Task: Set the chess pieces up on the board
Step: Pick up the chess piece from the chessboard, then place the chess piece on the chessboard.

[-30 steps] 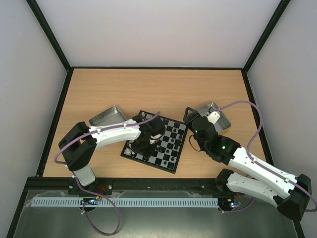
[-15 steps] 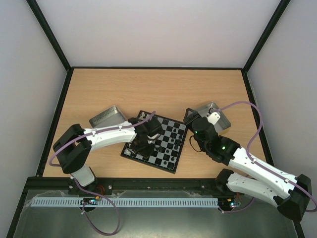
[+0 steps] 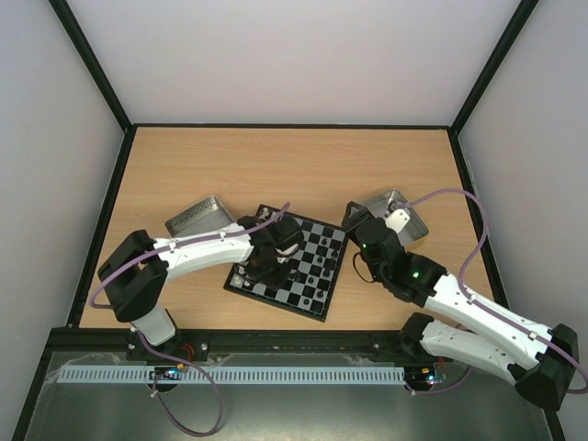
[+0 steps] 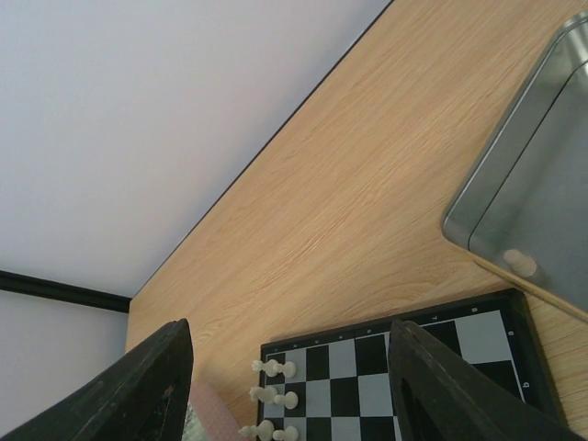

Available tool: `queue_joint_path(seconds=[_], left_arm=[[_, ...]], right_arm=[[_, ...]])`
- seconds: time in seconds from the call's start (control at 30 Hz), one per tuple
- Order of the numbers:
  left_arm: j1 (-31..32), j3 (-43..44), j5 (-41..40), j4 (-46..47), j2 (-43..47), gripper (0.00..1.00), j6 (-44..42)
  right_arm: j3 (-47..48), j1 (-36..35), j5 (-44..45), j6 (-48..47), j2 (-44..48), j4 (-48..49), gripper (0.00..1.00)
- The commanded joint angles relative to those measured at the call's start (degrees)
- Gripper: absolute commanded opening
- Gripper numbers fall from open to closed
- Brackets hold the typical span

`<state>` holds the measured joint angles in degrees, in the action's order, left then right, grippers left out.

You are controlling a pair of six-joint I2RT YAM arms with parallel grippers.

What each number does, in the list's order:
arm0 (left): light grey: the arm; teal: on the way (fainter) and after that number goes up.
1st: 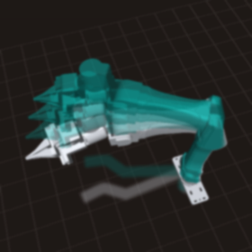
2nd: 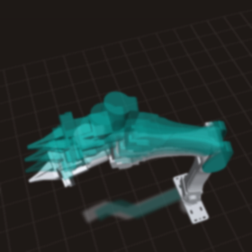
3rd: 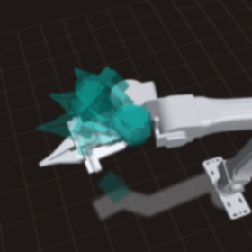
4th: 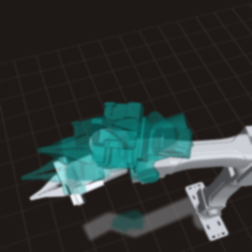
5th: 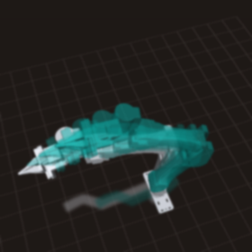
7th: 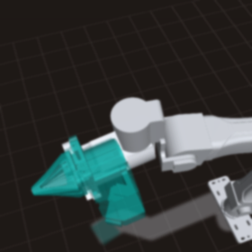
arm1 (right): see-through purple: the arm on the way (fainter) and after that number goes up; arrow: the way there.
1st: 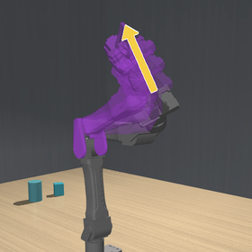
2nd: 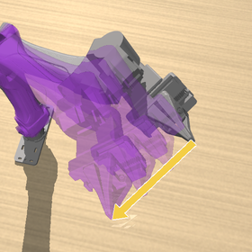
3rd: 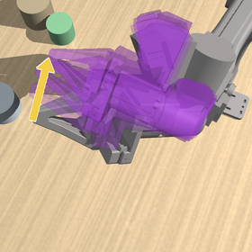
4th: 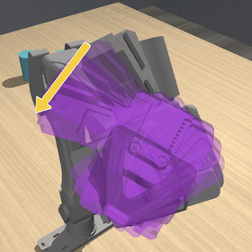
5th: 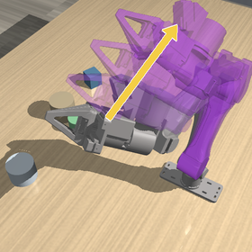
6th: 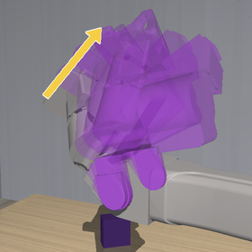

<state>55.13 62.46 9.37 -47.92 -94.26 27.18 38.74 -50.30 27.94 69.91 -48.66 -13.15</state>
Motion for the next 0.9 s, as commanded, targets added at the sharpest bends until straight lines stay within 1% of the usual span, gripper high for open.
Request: queue_joint_path(seconds=[0.0,0.2,0.33,0.47,0.63,0.87], left_arm=[[1.04,5.9,-0.12,-0.72,0.82,0.04,-0.62],[2.69,16.45,-0.9,-2.37,-2.91,0.04,-0.5],[4.5,23.14,-2.27,-4.93,-8.04,0.04,-0.21],[6.49,29.15,-5.53,-9.09,-13.52,0.05,0.44],[8.15,33.47,-6.5,-11.89,-18.19,0.06,1.3],[9.34,36.67,-5.01,-13.26,-22.19,0.07,1.45]], right_arm=[[-1.06,0.05,4.94,1.4,2.36,-3.14,0.58],[-2.04,0.01,7.66,1.94,6.82,-5.67,0.57],[-2.44,0.05,10.13,2.07,10.21,-8.11,0.58],[-1.71,0.03,12.56,1.77,12.87,-10.95,0.57],[-2.01,0.03,14.12,1.39,15.28,-12.59,0.58],[-3.12,0.03,13.81,1.31,16.68,-12.4,0.57]])
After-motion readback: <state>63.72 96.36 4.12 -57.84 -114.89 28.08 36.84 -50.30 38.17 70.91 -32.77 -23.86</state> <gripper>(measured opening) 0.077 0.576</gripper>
